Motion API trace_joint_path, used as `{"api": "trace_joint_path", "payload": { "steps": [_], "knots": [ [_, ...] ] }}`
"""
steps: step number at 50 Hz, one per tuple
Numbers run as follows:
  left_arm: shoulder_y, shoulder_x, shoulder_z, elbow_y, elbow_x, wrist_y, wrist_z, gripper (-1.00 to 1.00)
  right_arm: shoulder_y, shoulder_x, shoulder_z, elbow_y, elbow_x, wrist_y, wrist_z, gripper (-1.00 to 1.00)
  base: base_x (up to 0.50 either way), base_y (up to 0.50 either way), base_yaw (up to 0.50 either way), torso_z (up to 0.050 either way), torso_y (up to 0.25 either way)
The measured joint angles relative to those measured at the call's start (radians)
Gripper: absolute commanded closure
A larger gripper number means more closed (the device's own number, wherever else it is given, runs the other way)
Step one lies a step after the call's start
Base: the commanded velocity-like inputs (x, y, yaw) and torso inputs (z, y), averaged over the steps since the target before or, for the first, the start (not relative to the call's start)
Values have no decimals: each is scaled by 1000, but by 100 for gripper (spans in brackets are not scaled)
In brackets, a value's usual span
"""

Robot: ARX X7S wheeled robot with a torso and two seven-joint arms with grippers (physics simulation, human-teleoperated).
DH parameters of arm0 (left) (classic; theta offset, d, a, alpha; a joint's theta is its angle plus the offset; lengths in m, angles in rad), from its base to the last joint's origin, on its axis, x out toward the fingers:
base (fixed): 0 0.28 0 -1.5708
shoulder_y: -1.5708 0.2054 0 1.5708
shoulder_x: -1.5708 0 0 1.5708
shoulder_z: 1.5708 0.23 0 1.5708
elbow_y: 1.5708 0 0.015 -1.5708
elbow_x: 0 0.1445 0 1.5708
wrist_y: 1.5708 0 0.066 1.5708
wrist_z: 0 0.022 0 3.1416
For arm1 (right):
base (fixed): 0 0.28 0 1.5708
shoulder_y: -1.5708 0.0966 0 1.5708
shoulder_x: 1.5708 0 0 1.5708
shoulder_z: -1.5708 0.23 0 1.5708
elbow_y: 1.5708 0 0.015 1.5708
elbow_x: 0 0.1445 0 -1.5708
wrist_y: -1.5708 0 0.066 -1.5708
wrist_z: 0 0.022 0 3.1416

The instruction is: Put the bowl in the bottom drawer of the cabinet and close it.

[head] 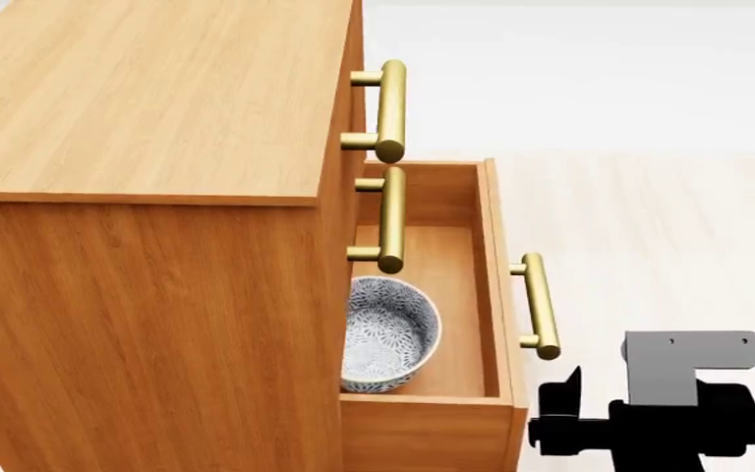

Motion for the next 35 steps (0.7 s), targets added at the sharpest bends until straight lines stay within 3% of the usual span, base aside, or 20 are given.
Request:
{"api": "trace_joint_path", "payload": {
  "steps": [35],
  "knots": [
    [-3,-2,3,-7,-4,7,-2,-100,17,-42,-55,8,6,-4,-8,-100,0,0,0,0,0]
  ]
}}
